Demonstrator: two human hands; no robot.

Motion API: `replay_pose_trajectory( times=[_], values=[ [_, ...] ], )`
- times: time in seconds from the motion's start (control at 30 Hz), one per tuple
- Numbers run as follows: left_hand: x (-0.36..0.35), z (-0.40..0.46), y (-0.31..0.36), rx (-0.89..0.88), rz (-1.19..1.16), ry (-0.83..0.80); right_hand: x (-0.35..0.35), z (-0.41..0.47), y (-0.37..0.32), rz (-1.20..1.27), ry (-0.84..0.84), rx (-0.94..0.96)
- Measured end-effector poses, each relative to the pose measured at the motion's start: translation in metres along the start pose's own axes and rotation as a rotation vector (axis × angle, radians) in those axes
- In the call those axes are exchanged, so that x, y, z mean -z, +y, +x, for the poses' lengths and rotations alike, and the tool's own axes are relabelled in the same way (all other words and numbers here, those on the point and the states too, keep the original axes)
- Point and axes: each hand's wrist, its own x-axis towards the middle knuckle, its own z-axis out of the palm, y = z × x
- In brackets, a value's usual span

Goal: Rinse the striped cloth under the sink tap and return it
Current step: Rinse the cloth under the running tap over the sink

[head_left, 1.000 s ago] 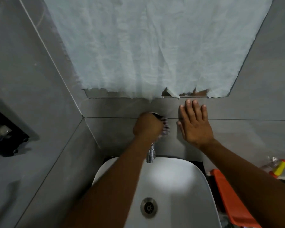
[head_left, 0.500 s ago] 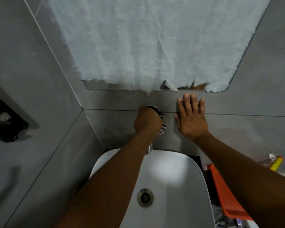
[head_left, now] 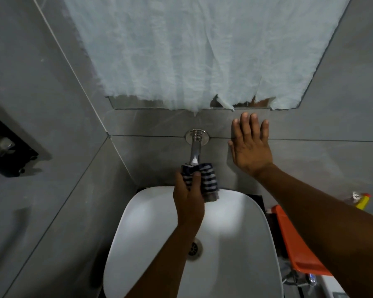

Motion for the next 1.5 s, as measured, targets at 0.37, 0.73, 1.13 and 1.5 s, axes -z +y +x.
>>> replay_pose_trajectory(
  times=[0.37, 0.73, 1.13, 1.5],
  values=[
    [0.006, 0.009, 0.000, 0.671, -0.693, -0.129, 0.001, 0.001, 0.000, -0.038, 0.014, 0.007],
    [-0.017, 0.017, 0.040, -0.188, 1.308, -0.016, 0.000, -0.001, -0.001, -0.014, 0.031, -0.003],
    [-0.031, 0.116, 0.085, 0.682, 0.194, -0.480, 0.004, -0.001, -0.007, -0.037, 0.006, -0.028],
    [0.026, 0.001, 0.009, 0.246, 0.281, -0.390, 0.031, 0.002, -0.034, -0.049, -0.276, -0.200]
  ],
)
